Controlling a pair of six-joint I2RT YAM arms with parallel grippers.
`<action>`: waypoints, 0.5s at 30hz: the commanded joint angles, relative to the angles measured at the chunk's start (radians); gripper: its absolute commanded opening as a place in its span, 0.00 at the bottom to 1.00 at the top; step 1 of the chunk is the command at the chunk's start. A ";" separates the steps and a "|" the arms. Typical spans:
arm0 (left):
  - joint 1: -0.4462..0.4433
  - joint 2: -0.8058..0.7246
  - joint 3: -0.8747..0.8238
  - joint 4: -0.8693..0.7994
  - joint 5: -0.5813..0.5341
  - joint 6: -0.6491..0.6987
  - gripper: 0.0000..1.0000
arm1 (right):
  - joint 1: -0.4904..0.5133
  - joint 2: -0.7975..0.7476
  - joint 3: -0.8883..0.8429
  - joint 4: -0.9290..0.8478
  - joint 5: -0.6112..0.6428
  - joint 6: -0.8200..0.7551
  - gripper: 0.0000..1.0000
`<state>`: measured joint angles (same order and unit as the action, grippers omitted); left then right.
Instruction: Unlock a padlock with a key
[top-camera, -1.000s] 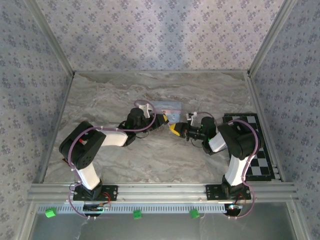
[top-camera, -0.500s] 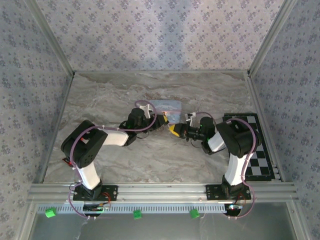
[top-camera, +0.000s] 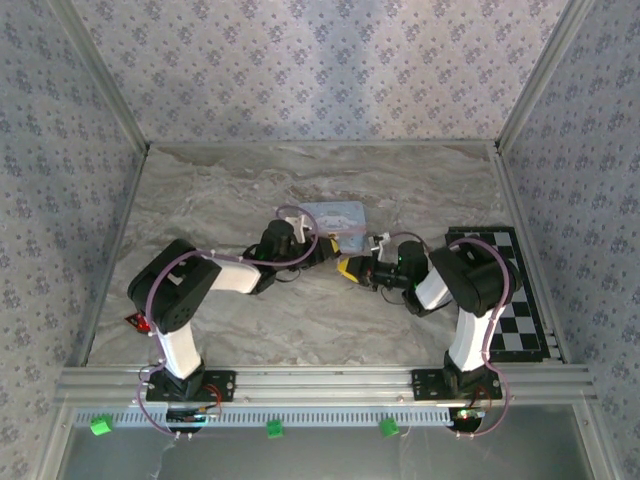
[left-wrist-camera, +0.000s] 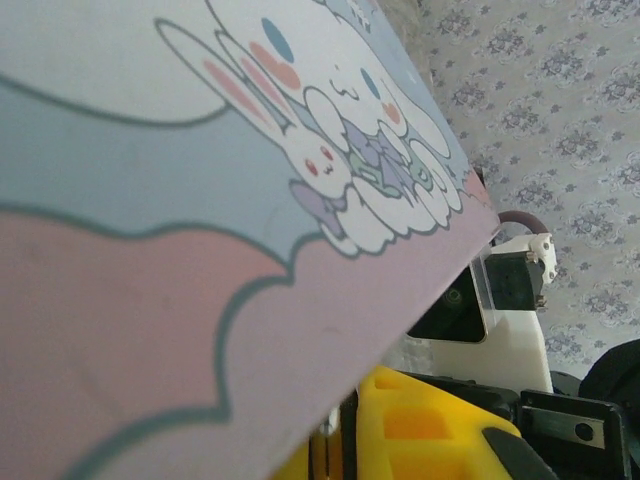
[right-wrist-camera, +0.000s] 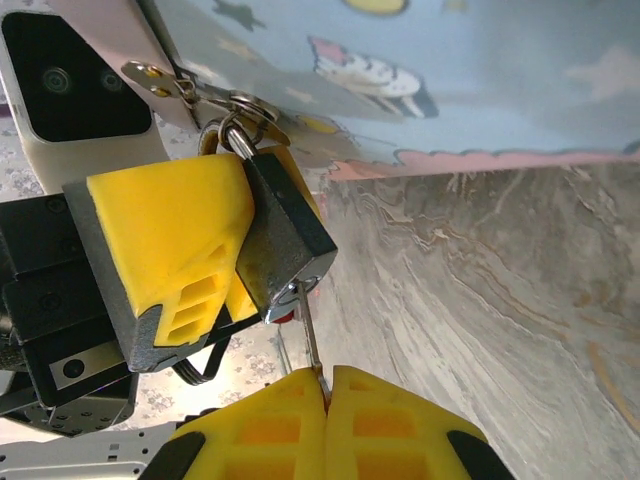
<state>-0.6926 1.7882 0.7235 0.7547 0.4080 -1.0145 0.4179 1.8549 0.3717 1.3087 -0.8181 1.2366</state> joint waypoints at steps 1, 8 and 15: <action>-0.070 0.010 -0.025 -0.012 0.166 0.024 0.13 | 0.006 -0.006 0.017 0.072 0.092 -0.036 0.00; -0.071 0.025 -0.033 0.000 0.145 0.016 0.17 | 0.008 0.009 -0.008 0.065 0.100 -0.032 0.00; -0.070 0.048 -0.021 0.013 0.150 0.005 0.21 | 0.017 0.034 -0.018 0.086 0.112 -0.025 0.00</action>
<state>-0.7094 1.8202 0.7055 0.7597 0.4160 -1.0149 0.4339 1.8759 0.3370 1.3140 -0.7990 1.2289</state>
